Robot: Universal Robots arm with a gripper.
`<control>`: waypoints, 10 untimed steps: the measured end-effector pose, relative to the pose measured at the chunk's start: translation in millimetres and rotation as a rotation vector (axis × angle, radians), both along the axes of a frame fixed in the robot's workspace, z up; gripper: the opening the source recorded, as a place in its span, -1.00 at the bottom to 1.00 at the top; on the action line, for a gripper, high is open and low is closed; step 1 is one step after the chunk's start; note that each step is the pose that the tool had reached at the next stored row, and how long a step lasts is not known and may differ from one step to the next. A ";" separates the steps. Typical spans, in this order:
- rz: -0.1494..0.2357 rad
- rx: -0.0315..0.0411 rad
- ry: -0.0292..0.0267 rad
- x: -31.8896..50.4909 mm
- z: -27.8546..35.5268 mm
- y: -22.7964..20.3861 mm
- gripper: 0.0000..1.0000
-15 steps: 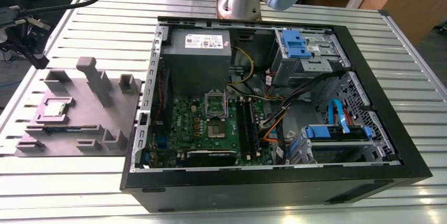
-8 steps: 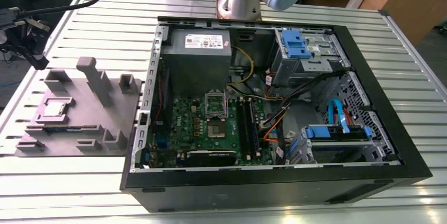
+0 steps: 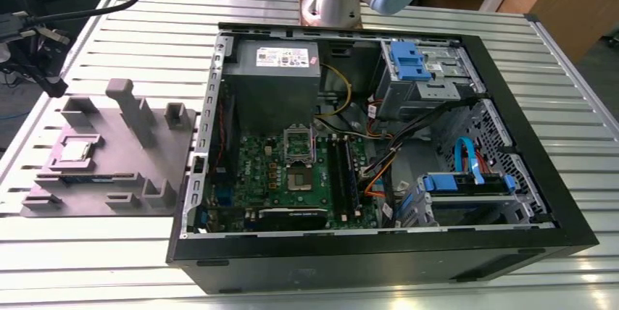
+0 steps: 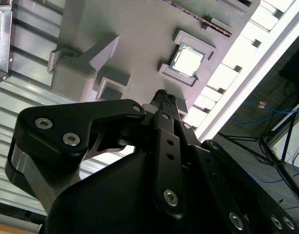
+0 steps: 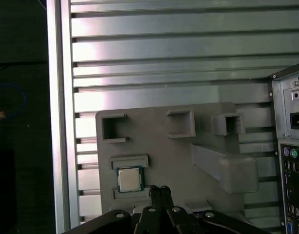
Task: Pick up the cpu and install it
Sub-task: 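Pick up the cpu and move it towards the insertion slot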
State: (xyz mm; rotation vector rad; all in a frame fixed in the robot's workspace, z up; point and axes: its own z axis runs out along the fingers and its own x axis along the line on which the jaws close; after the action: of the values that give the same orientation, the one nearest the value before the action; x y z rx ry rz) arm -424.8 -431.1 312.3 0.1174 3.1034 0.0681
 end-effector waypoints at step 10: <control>0.000 -0.0001 0.0002 -12.1 -12.4 -0.1 -0.78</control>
State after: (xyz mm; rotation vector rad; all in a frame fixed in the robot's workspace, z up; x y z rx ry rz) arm -436.8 -431.2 299.9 0.1174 3.1036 0.0679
